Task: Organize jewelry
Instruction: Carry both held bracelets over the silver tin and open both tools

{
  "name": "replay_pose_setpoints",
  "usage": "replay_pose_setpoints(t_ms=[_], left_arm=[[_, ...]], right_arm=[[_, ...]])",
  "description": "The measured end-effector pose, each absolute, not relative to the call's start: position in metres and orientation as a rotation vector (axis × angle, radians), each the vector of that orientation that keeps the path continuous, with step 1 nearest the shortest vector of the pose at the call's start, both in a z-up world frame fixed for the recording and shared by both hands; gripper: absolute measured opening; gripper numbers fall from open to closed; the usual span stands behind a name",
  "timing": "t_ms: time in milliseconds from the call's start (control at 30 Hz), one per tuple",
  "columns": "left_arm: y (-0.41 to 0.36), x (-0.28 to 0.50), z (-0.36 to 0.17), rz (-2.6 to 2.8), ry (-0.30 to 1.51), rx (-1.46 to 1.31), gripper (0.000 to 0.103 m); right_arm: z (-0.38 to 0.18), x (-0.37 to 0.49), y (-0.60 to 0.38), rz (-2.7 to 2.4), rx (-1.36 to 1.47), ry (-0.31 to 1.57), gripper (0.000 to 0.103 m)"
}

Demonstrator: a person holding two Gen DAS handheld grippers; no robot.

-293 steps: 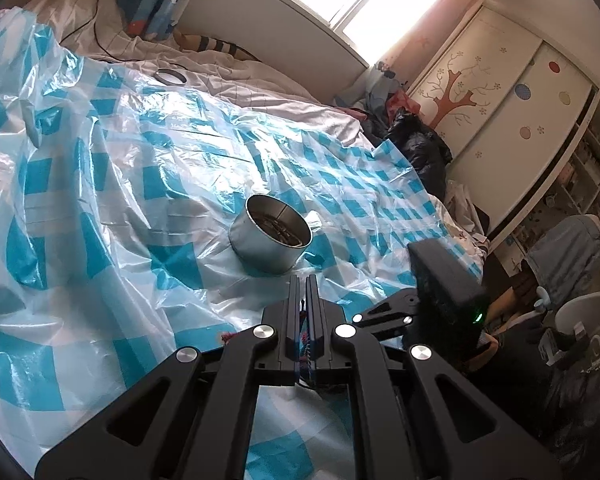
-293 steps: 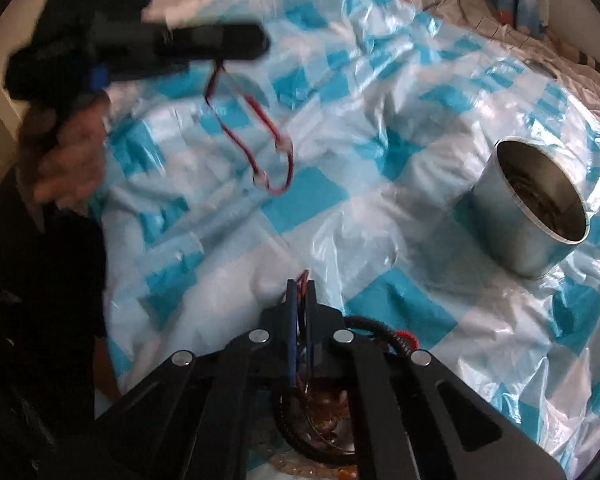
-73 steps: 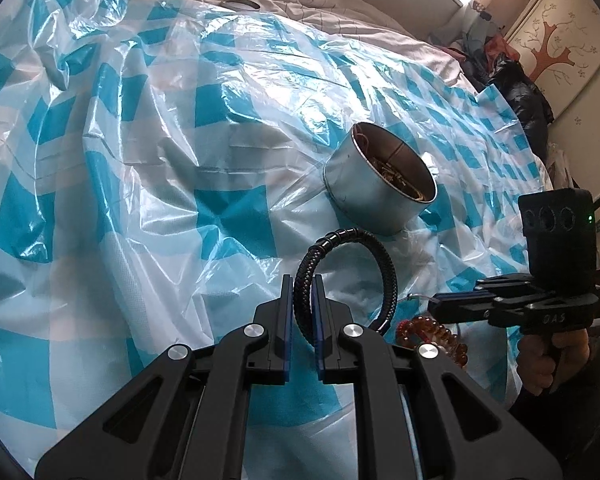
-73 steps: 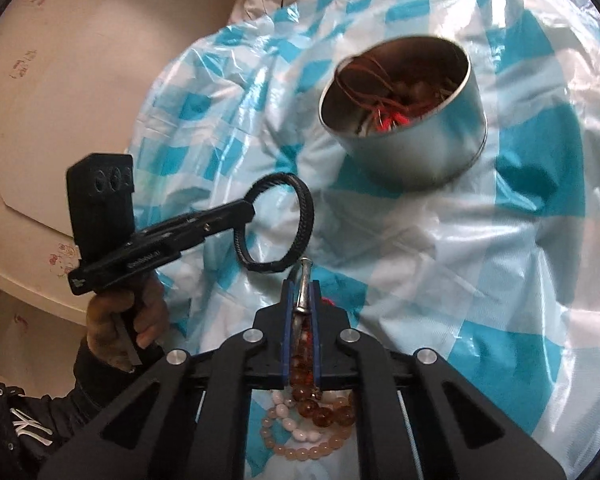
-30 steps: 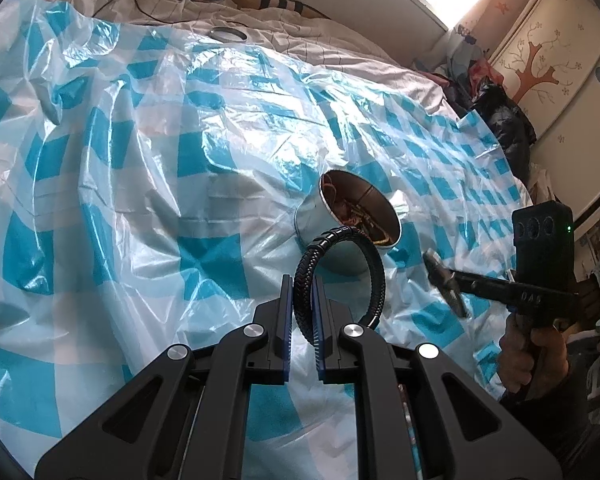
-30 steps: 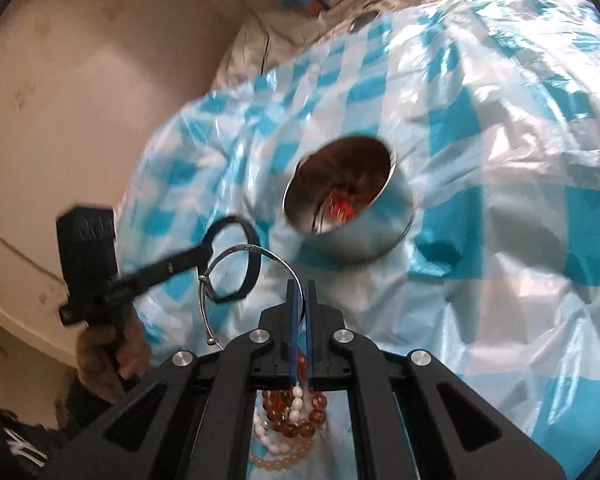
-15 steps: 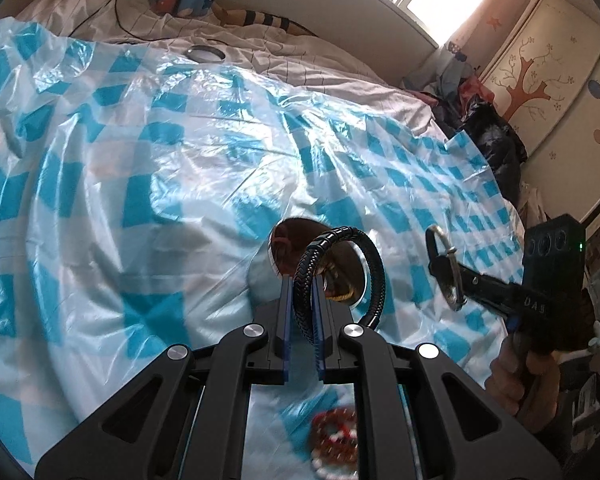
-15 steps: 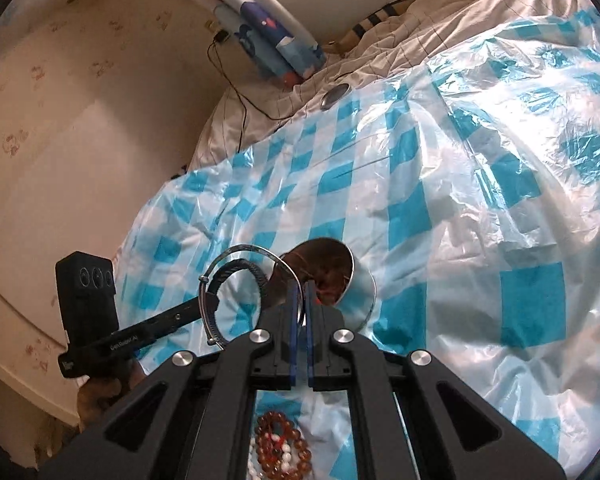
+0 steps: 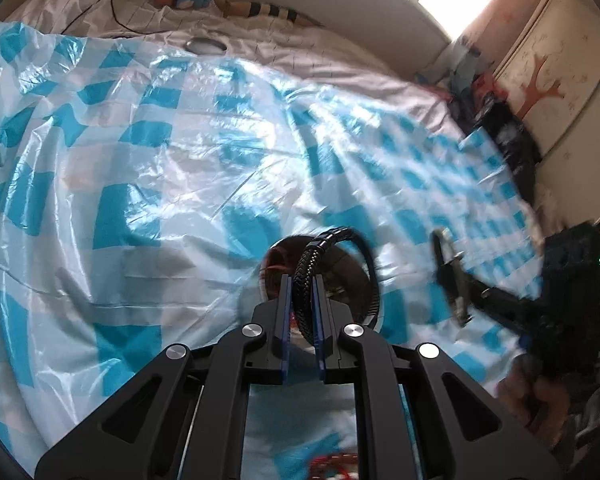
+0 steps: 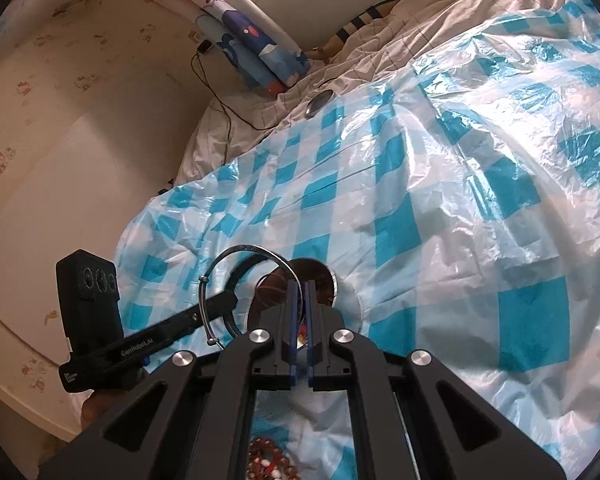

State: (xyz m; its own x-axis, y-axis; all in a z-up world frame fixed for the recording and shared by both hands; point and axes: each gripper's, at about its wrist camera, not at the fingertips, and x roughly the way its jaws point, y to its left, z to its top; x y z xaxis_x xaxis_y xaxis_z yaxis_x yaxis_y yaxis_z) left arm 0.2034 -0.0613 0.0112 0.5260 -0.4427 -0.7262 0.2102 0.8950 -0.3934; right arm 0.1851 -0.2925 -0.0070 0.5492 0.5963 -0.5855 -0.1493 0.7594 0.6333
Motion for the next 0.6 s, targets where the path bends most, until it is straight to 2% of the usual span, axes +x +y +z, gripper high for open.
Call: replay_pose_setpoints(t_ms=[67, 133, 267, 467, 600], left_arm=[[-0.062, 0.207, 0.004, -0.356, 0.965, -0.241, 0.025], [-0.060, 0.208, 0.002, -0.337, 0.974, -0.233, 0.033], [-0.049, 0.202, 0.010, -0.326, 0.946, -0.250, 0.042], [-0.028, 0.195, 0.016, -0.320, 0.930, -0.324, 0.046], [-0.024, 0.192, 0.020, -0.331, 0.919, -0.338, 0.047]], right_arm=[[-0.009, 0.187, -0.290, 0.464, 0.548, 0.893, 0.004], [-0.011, 0.189, -0.288, 0.457, 0.537, 0.899, 0.004], [-0.011, 0.191, -0.281, 0.437, 0.491, 0.897, 0.004], [-0.016, 0.196, -0.261, 0.408, 0.387, 0.912, 0.005], [-0.021, 0.197, -0.249, 0.410, 0.338, 0.927, 0.011]])
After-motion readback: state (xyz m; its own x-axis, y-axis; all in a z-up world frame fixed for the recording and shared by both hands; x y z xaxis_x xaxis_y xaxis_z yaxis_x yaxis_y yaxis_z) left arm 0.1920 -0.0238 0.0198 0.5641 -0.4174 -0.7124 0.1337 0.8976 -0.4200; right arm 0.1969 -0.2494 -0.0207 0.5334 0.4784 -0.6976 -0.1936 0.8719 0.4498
